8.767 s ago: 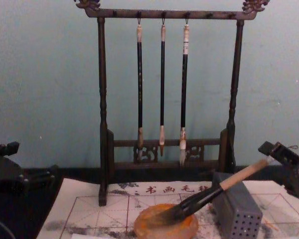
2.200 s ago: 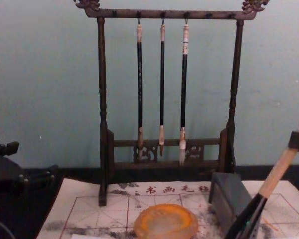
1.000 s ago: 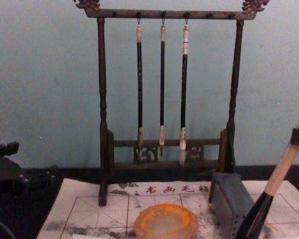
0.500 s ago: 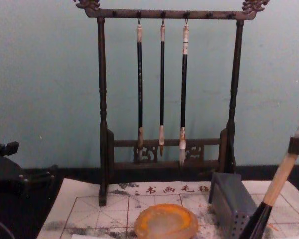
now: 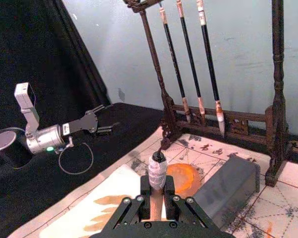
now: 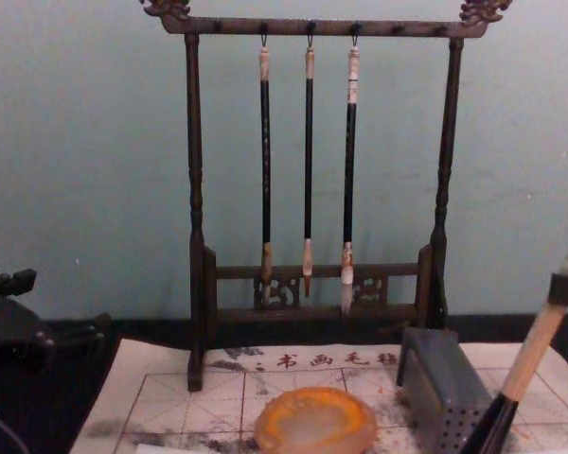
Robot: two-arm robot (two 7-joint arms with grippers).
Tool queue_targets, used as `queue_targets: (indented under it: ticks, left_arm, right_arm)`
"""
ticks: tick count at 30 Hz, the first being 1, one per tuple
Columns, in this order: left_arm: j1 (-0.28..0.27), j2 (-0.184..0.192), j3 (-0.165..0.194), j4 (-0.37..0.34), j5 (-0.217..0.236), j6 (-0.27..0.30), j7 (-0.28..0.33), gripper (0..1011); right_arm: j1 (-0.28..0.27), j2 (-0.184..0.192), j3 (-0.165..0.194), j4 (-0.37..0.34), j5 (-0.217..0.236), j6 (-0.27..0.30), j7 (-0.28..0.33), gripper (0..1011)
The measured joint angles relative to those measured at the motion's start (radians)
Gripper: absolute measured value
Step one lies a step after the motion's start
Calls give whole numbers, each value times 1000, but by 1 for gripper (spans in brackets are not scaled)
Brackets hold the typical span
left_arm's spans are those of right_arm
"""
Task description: Pick up the brush from the inkstone, write on the paper, then place the brush back to its original position.
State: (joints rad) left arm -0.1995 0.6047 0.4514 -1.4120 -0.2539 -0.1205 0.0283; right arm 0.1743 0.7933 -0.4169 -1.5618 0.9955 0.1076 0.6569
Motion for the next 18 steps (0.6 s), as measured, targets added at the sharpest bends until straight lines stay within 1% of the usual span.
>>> queue_targets:
  ticks: [18]
  left_arm:
    - [0,0,0,0,0,0,0,1001]
  right_arm:
    - [-9,5,23,8,-6,-3,-21,178]
